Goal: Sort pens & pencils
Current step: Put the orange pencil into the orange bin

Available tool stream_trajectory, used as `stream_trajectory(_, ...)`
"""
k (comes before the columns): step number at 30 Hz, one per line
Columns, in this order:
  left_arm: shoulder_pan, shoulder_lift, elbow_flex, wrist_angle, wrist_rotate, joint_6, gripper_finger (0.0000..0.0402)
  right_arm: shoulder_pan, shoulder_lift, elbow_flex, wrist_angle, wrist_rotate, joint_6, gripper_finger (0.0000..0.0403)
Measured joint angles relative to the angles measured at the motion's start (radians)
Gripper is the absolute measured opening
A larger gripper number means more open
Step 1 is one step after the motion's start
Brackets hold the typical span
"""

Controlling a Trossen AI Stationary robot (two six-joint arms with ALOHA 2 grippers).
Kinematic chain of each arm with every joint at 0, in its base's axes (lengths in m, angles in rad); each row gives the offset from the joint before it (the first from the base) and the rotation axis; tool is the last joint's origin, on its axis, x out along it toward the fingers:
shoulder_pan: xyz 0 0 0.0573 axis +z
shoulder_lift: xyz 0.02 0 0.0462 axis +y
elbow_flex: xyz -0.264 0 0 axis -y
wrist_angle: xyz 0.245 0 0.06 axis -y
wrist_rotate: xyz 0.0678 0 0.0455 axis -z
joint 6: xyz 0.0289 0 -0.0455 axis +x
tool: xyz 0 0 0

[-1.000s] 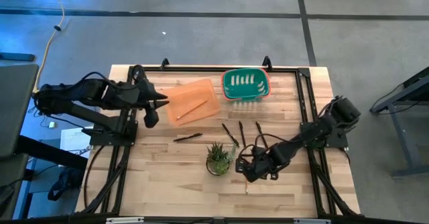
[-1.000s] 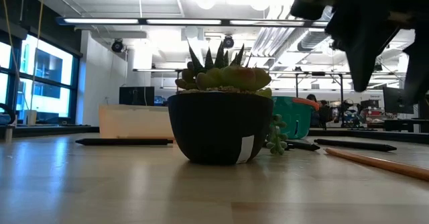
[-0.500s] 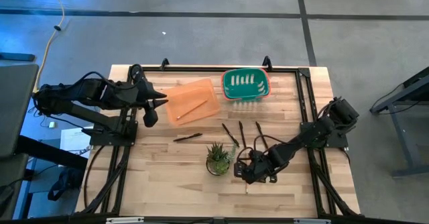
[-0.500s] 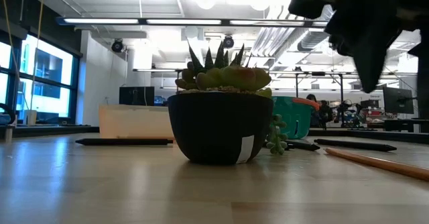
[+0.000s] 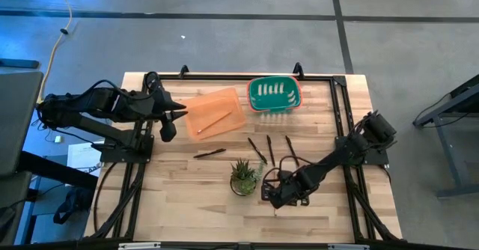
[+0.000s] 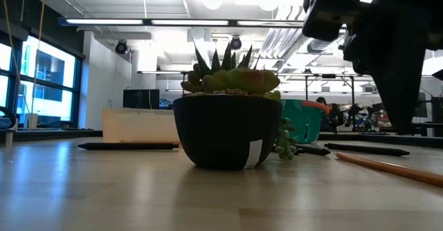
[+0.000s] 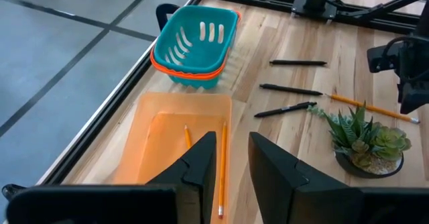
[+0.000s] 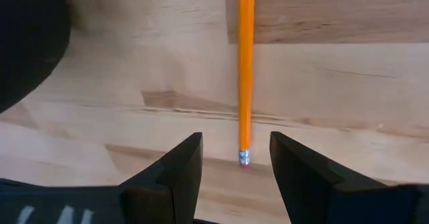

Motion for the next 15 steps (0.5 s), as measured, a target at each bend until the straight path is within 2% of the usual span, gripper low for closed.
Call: stream_trajectory(15,0.0,0.0,0.0,0.0,0.0,0.0,0.0076,0.002,0.021,0.0,-0.006,0.022,-0.012,0.0165)
